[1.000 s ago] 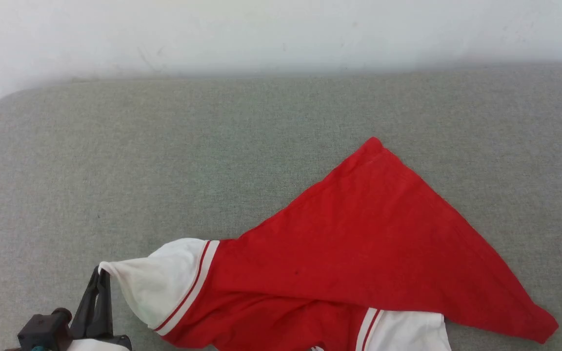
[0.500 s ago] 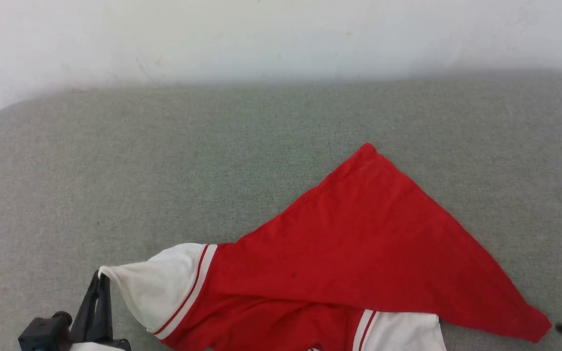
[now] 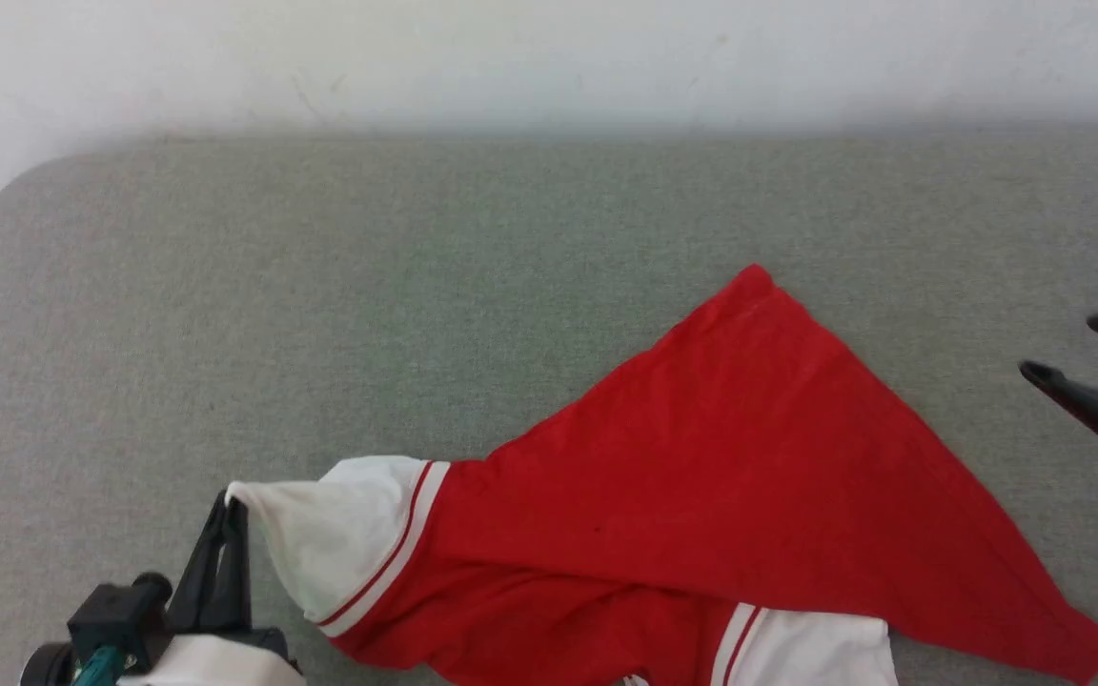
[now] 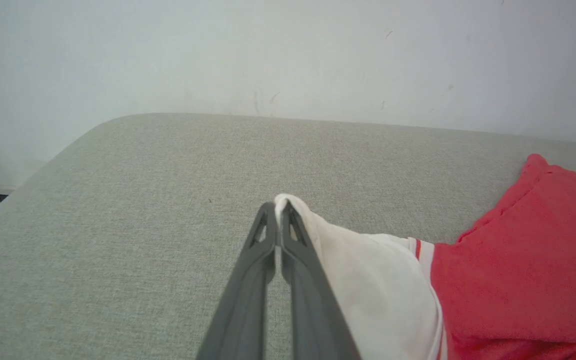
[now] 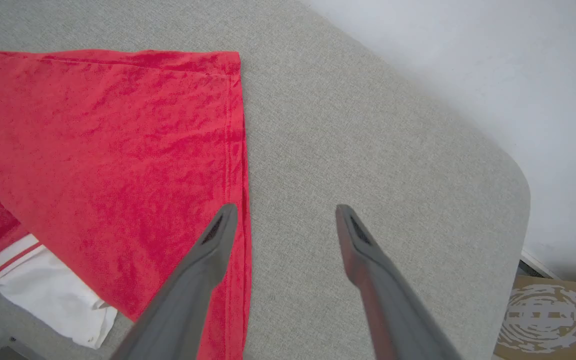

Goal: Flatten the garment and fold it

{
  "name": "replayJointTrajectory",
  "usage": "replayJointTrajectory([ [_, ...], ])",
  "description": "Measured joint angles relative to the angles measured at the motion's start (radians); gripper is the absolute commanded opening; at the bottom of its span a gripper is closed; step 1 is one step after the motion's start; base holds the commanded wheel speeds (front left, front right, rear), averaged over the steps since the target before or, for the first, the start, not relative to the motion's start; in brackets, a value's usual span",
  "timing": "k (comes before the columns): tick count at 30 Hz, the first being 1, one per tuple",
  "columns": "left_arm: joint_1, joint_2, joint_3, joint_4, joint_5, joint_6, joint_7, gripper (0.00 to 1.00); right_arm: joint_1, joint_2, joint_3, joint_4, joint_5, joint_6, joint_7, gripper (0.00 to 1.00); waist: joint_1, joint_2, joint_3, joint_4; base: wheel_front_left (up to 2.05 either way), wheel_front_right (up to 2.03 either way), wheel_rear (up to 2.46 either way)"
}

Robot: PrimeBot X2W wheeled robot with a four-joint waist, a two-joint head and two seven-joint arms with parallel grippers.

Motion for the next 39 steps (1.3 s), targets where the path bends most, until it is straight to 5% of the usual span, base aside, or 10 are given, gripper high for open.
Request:
replayJointTrajectory([
  [13,-0.139,-0.035,-0.080,0.012,0.011,-0.028,-0.025,0.00,-0.529,0.227,0.331,0.343,-0.089,0.000,0.286,1.00,0.0002,0.0000,0.133,0.095,0.00,0.00,0.00],
  [22,-0.216,-0.063,-0.117,0.041,0.021,-0.044,-0.036,0.00,-0.649,0.320,0.411,0.559,-0.114,0.000,0.242,1.00,0.0001,0.0000,0.221,0.170,0.00,0.00,0.00],
  [32,-0.235,-0.072,-0.114,0.061,0.027,-0.052,-0.042,0.00,-0.675,0.299,0.557,0.659,-0.071,0.000,0.160,1.00,-0.0004,0.0000,0.287,0.230,0.00,0.00,0.00],
  [34,-0.235,-0.073,-0.110,0.061,0.028,-0.052,-0.042,0.00,-0.686,0.288,0.583,0.656,-0.046,0.000,0.144,0.00,-0.0005,0.0000,0.289,0.230,0.00,0.00,0.00],
  [39,-0.231,-0.070,-0.081,0.068,0.028,-0.052,-0.042,0.00,-0.687,0.295,0.646,0.662,0.014,0.000,0.048,0.00,-0.0001,0.0000,0.267,0.211,0.00,0.00,0.00],
])
